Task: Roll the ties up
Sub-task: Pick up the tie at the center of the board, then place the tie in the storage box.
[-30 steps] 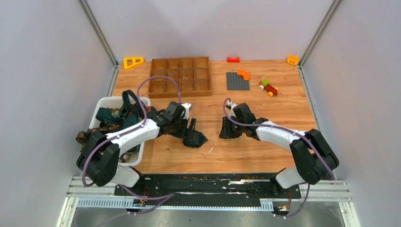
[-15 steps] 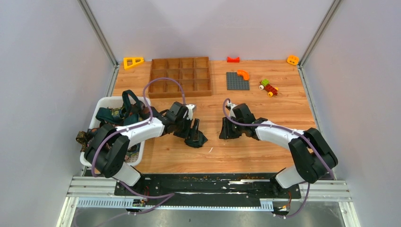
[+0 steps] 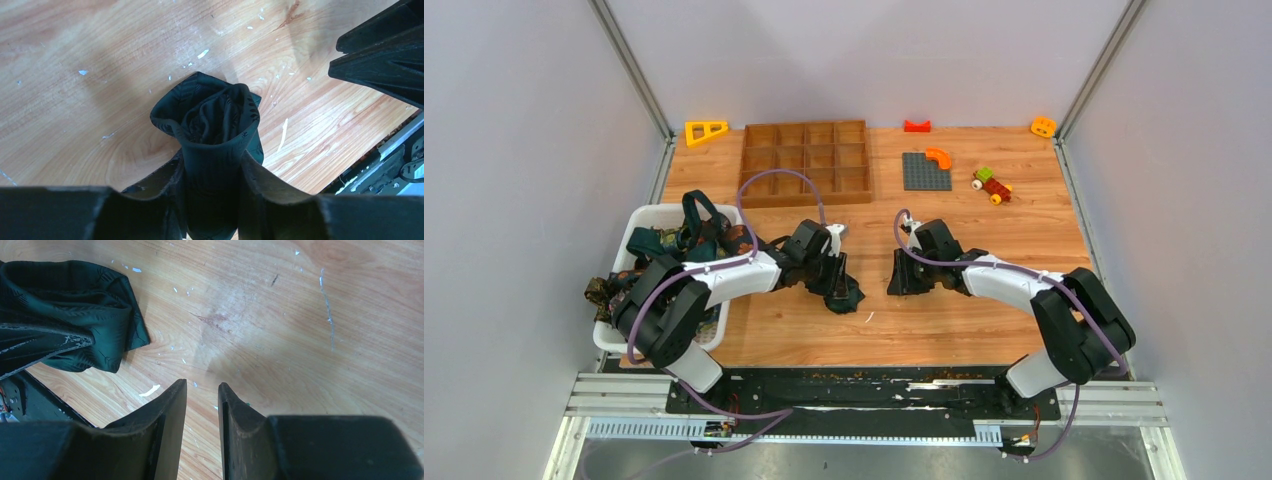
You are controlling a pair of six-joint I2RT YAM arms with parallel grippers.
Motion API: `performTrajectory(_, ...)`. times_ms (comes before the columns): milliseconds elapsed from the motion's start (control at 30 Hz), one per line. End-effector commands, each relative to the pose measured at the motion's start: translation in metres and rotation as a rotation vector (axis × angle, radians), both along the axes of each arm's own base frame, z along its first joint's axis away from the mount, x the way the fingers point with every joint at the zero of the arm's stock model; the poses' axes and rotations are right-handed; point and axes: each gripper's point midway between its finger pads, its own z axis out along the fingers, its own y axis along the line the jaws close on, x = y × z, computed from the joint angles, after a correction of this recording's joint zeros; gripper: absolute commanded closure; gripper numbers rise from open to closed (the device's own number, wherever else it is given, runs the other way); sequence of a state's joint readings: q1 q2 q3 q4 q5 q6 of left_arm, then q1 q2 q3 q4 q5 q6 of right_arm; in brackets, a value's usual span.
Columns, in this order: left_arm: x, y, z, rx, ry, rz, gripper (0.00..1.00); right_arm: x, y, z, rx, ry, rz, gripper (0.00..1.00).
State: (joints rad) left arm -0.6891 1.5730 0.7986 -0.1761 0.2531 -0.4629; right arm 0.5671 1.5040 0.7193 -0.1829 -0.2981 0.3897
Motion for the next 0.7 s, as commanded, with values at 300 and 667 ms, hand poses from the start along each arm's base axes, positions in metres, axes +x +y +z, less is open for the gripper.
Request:
performTrajectory(300,0.037,0.013,0.042,0.123,-0.1,0.052,0.78,0.013,0.011,0.015,0.039,-0.058,0.025,0.7)
performTrajectory(667,0.105,0.044,0.099,0.133,-0.15,0.182,0.78,0.013,0.013,0.015,0.044,-0.059,0.032,0.7)
